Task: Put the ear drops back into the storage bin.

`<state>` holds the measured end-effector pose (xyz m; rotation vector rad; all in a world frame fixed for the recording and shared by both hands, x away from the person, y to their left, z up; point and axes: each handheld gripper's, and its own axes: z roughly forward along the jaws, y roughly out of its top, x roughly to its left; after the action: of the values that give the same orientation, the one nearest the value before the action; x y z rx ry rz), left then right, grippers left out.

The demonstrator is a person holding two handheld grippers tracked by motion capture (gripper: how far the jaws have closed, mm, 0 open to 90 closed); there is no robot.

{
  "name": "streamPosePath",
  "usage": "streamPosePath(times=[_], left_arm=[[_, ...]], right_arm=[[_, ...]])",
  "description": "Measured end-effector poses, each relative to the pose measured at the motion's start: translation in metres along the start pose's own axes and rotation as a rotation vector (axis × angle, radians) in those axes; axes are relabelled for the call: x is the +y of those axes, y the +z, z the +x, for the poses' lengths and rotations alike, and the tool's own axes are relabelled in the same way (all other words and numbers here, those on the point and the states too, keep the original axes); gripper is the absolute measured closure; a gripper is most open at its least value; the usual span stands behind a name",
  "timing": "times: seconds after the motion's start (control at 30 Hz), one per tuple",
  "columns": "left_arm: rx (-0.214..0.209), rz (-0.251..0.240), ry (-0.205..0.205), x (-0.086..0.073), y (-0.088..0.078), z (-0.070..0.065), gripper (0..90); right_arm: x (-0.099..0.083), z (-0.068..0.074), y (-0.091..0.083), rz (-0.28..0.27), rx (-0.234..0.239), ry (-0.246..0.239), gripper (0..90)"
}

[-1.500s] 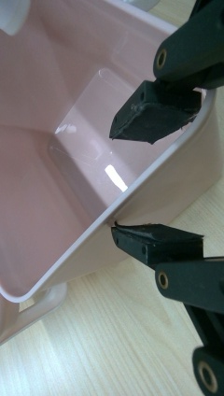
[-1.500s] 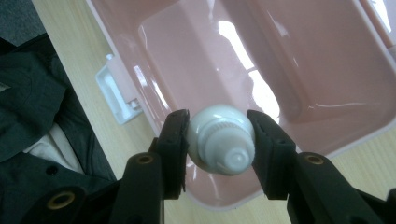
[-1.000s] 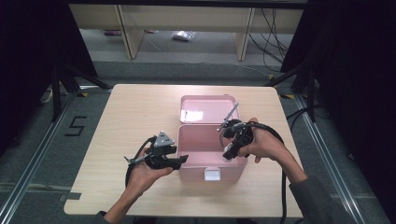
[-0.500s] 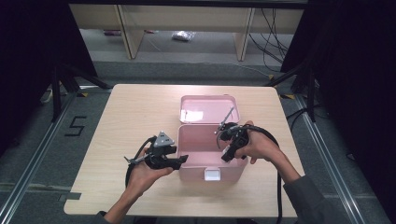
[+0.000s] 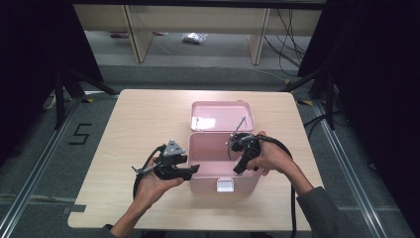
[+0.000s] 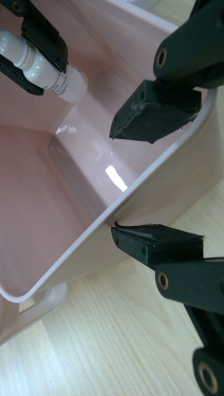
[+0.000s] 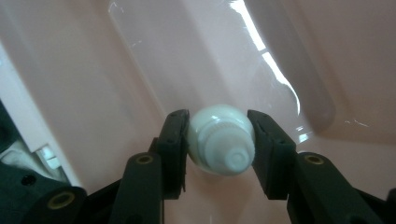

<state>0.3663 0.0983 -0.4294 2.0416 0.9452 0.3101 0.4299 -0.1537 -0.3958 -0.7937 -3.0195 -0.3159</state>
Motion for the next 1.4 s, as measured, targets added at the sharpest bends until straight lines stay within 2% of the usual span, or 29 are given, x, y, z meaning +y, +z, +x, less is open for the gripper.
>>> streamPosePath(times=[0.07,0.1,0.27,0.3,0.33,0.43,0.47,0.73,0.77,0.8,0.83,0.87,1.0,1.03,1.07,1.1,1.13,1.4], left_arm=[[0.0,0.001,0.002,0.0,0.0,0.0,45.7],[0.0,-0.001,0.0,0.0,0.0,0.0,45.6],[0.0,0.001,0.003,0.0,0.0,0.0,45.6],[0.0,0.001,0.002,0.0,0.0,0.0,45.6],[0.0,0.001,0.001,0.0,0.0,0.0,45.6],[0.0,0.001,0.001,0.0,0.0,0.0,45.6],[0.0,0.001,0.001,0.0,0.0,0.0,45.6],[0.001,0.002,0.003,0.0,0.0,0.0,45.6],[0.001,0.003,0.004,0.0,0.0,0.0,45.6],[0.001,0.003,0.004,0.0,0.0,0.0,45.6],[0.001,0.003,0.004,0.0,0.0,0.0,45.6],[0.001,0.004,0.004,0.0,0.0,0.0,45.6],[0.001,0.003,0.004,0.0,0.0,0.0,45.5],[0.002,0.003,0.004,0.0,0.0,0.0,45.5],[0.001,0.003,0.004,0.0,0.0,0.0,45.5],[0.001,0.002,0.003,0.0,0.0,0.0,45.5],[0.001,0.002,0.002,0.0,0.0,0.0,45.5],[0.002,0.009,0.01,0.0,0.0,0.0,45.4]], right_arm=[[0.001,0.002,0.0,0.002,0.012,0.014,60.5],[0.001,0.001,0.002,-0.011,0.019,0.001,60.5],[0.002,0.001,0.005,-0.002,0.019,0.014,60.5],[0.001,-0.001,0.006,-0.009,0.02,-0.009,60.5],[0.001,0.001,0.007,0.0,0.024,0.024,60.5],[0.001,0.0,0.009,-0.006,0.021,0.022,60.5],[0.001,-0.002,0.01,-0.015,0.021,-0.007,60.5],[0.001,0.001,0.015,0.004,0.032,0.026,60.5],[0.002,-0.001,0.016,-0.001,0.03,0.005,60.5],[0.002,-0.001,0.016,-0.001,0.03,0.005,60.5],[0.001,0.0,0.017,0.003,0.031,0.037,60.5],[0.001,-0.001,0.017,0.003,0.028,0.017,60.4],[0.001,0.001,0.016,0.007,0.032,0.039,60.5],[0.001,0.001,0.016,0.007,0.032,0.039,60.5],[0.001,-0.001,0.017,0.003,0.024,0.0,60.5],[0.001,-0.001,0.017,0.003,0.024,0.0,60.5],[0.0,0.0,0.018,0.005,0.035,0.022,60.4],[-0.003,-0.001,0.023,0.008,0.046,0.032,60.3]])
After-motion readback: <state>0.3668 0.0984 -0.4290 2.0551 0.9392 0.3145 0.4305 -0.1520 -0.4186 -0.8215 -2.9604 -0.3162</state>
